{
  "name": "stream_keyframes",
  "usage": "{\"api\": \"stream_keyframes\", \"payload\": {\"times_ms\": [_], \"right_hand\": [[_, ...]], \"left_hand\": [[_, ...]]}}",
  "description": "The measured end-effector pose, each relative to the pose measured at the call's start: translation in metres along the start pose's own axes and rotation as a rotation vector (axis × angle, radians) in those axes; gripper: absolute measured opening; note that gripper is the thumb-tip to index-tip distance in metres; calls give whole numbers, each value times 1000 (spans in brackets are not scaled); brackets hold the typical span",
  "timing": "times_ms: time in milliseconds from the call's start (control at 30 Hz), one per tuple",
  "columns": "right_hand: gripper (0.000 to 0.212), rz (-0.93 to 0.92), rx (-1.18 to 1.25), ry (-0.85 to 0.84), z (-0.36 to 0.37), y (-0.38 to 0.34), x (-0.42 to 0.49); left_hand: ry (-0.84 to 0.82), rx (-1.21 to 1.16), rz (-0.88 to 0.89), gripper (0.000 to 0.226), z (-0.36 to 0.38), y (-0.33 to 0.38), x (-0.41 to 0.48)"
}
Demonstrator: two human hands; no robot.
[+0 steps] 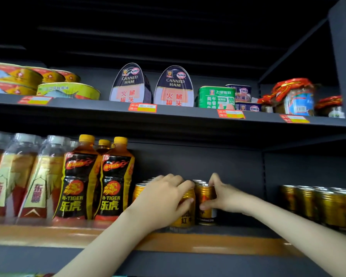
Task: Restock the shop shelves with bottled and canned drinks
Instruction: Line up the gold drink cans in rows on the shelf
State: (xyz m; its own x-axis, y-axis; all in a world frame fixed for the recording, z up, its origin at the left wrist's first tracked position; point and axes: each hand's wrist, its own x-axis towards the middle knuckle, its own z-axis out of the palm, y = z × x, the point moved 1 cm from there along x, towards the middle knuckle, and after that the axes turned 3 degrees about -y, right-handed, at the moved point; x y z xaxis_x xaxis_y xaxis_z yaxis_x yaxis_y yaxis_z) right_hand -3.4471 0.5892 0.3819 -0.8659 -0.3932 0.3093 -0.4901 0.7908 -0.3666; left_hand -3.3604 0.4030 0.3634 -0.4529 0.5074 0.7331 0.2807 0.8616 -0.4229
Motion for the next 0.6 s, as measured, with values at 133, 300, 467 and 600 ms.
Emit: {"api": "stream_keyframes", "payload": {"times_ms": [133, 300, 467, 600], "right_hand": [[50, -29, -99, 153, -12, -5, -33], [29, -270, -257, 538, -30, 10, -113], [26, -302, -275, 705, -54, 79, -175], [26, -326, -256, 888, -86, 151, -207]], "left_hand": [[216, -26, -125, 33, -8, 26, 5], [352, -152, -138, 36, -4, 100, 31], [370, -285, -106, 40, 6, 182, 72], [417, -341, -128, 46, 17, 251, 110]]}}
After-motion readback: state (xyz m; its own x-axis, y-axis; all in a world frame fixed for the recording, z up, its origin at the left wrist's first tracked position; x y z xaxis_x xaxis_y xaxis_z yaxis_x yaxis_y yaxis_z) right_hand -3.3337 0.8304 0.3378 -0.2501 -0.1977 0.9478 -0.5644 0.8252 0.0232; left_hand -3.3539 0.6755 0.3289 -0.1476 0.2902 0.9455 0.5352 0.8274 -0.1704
